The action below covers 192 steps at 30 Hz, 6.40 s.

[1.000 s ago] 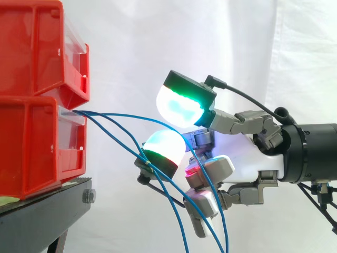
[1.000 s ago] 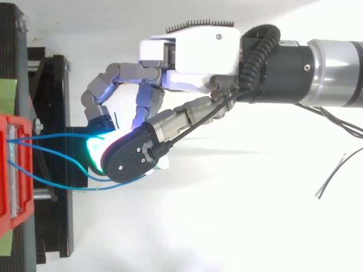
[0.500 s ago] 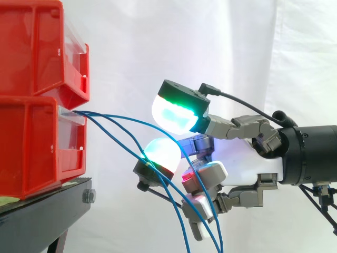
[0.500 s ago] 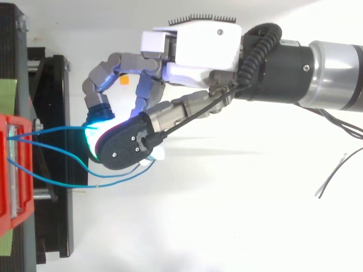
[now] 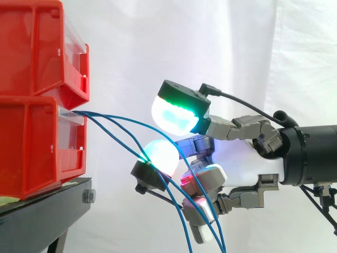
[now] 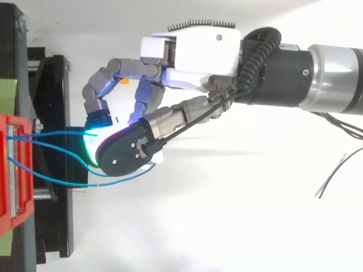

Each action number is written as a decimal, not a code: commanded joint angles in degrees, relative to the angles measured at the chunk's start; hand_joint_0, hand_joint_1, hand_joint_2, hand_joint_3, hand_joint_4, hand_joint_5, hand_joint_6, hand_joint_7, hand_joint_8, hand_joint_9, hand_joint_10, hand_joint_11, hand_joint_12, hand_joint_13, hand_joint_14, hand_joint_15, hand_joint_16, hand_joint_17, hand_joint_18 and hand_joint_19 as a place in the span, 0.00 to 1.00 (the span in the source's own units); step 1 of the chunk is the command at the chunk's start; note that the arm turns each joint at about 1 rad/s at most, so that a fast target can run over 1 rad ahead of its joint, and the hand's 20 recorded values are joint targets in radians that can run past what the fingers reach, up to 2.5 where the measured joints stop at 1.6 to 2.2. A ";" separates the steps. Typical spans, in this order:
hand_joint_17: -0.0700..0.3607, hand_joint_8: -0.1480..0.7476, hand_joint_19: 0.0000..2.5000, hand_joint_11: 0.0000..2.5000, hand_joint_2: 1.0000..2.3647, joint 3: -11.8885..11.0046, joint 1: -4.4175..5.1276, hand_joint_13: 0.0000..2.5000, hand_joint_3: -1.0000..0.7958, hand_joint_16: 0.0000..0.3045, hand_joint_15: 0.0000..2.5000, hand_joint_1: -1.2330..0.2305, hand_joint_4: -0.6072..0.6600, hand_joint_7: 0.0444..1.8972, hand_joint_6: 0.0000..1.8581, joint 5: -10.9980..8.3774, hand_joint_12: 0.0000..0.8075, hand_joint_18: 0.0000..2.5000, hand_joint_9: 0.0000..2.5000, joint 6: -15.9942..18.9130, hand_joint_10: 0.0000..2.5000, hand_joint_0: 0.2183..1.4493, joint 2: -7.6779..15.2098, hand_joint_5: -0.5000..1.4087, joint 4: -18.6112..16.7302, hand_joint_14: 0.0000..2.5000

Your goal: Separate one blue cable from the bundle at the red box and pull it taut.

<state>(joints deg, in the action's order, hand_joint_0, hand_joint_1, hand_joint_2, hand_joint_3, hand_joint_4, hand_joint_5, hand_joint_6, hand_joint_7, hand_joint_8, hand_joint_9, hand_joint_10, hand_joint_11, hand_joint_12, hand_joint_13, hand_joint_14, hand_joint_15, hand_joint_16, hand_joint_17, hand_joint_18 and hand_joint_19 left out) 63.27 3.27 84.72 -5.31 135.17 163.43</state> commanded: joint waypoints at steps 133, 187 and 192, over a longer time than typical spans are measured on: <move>0.46 0.56 0.27 0.56 0.01 1.77 3.24 0.50 0.42 0.19 0.31 0.32 0.34 0.60 0.51 -12.38 0.53 0.37 0.55 7.15 0.01 0.43 -3.69 0.16 5.06 0.01; 0.50 0.64 0.23 0.48 0.01 3.61 3.06 0.48 0.38 0.21 0.26 0.32 0.42 0.60 0.51 -13.09 0.56 0.35 0.59 12.34 0.01 0.42 -3.69 0.17 2.07 0.01; 0.47 0.65 0.23 0.48 0.01 3.61 2.97 0.51 0.38 0.19 0.28 0.32 0.43 0.60 0.51 -13.09 0.58 0.37 0.56 12.34 0.01 0.42 -3.69 0.17 2.07 0.01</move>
<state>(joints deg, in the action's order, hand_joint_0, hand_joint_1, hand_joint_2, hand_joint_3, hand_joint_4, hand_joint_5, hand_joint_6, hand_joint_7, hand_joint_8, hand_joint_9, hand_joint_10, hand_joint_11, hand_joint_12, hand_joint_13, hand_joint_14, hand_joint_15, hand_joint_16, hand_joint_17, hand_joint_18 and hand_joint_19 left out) 66.86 6.32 71.64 7.01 131.49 165.53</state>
